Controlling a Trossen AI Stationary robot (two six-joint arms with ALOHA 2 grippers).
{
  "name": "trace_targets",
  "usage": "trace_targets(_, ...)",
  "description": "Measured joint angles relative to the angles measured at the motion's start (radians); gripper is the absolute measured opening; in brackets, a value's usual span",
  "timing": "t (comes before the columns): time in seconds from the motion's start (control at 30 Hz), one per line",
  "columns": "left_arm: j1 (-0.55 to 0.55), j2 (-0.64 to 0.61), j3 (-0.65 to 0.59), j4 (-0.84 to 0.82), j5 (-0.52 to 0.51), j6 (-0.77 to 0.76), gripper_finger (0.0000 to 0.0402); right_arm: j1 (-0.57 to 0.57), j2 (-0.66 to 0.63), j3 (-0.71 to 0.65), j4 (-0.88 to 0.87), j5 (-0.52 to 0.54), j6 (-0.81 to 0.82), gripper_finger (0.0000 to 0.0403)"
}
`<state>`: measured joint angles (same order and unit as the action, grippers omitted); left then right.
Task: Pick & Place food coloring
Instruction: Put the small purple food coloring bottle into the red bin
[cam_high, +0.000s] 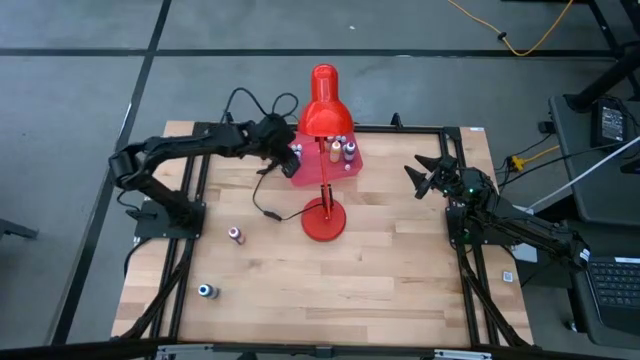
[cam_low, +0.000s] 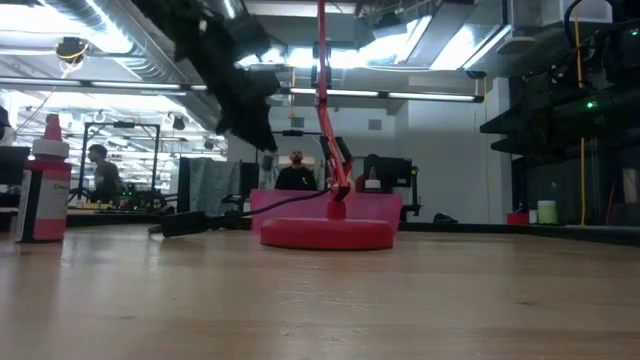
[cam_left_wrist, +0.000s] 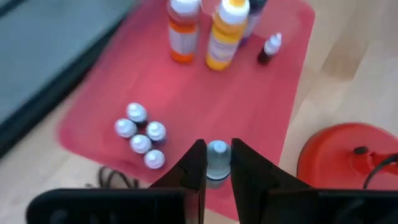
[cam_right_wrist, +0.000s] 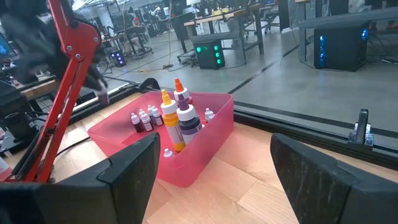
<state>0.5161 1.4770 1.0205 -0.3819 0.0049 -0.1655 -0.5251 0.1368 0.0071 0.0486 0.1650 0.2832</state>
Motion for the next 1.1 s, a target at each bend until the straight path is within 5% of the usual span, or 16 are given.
trace_targets(0.27, 0.019, 0.134, -0.061, 0.190, 0.078, 0.018, 0.0043, 0.000, 0.000, 0.000, 0.000, 0.000, -0.001, 0.0306)
trace_targets(0.83, 0.049, 0.269, -0.062, 0.272, 0.075, 0.066, 0.0044, 0.000, 0.000, 0.000, 0.000, 0.000, -0.001, 0.0306)
trace_targets(1.1, 0.049, 0.271, -0.061, 0.269, 0.077, 0.033, 0.0103, 0.000, 0.000, 0.000, 0.000, 0.000, 0.000, 0.0306)
